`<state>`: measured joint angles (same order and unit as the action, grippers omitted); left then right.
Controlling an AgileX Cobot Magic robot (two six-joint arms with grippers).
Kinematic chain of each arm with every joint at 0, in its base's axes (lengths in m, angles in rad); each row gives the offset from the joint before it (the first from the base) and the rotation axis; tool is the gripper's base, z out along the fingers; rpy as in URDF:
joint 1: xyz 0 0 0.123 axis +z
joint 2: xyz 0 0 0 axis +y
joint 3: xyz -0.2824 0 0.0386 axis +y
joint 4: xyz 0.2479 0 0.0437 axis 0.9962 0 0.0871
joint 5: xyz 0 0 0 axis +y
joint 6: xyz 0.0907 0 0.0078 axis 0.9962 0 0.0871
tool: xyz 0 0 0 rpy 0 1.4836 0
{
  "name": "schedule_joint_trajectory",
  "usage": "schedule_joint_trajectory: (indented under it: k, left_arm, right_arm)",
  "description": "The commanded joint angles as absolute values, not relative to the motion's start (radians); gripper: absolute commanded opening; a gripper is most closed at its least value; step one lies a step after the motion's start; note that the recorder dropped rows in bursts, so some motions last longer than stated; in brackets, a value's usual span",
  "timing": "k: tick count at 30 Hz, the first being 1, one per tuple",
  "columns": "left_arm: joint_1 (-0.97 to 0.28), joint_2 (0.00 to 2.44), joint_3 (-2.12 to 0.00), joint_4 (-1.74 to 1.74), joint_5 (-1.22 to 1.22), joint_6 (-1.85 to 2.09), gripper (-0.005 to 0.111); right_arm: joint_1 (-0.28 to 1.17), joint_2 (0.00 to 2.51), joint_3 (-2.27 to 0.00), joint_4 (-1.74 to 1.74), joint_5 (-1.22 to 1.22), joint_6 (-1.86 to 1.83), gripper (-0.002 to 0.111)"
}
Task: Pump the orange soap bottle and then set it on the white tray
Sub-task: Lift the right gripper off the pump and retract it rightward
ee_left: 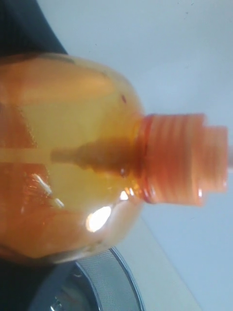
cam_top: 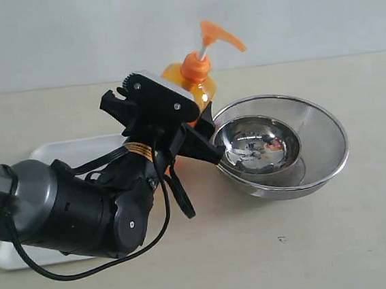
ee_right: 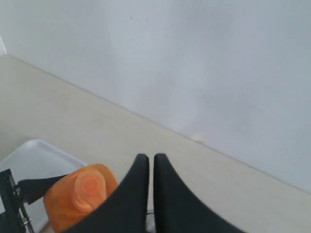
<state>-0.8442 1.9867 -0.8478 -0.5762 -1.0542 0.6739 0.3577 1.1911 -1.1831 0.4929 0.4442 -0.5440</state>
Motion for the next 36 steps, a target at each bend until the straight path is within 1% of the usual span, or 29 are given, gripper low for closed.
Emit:
schedule_joint_trajectory:
  k: [1, 6, 9, 16, 19, 24, 36]
  left_arm:
    - [-0.85, 1.967, -0.861, -0.569, -1.136, 0.665, 0.005]
    - [-0.85, 1.967, -0.861, -0.571, -1.136, 0.639, 0.005]
    - [-0.85, 1.967, -0.861, -0.571, -1.147, 0.639, 0.005]
    - [-0.85, 1.967, -0.861, -0.571, -1.152, 0.639, 0.005]
    - [-0.85, 1.967, -0.861, -0.571, -1.152, 0.639, 0.005]
    - [-0.85, 1.967, -0.861, -0.569, -1.151, 0.63, 0.005]
    - [-0.85, 1.967, -0.861, -0.587, -1.153, 0.592, 0.005]
  right_arm:
    - [0.358, 1.093, -1.046, 0.486, 0.287, -0.524, 0.0]
    - [0.358, 0.971, -0.763, 0.544, -0.056, -0.518, 0.0]
    - [0.359, 0.912, -0.616, 0.542, -0.201, -0.453, 0.0]
    - [0.359, 0.84, -0.418, 0.51, -0.33, -0.343, 0.0]
    - [0.359, 0.837, -0.382, 0.519, -0.33, -0.337, 0.0]
    - [0.359, 0.837, -0.378, 0.531, -0.258, -0.245, 0.0]
    - [0.359, 0.837, -0.378, 0.531, -0.264, -0.245, 0.0]
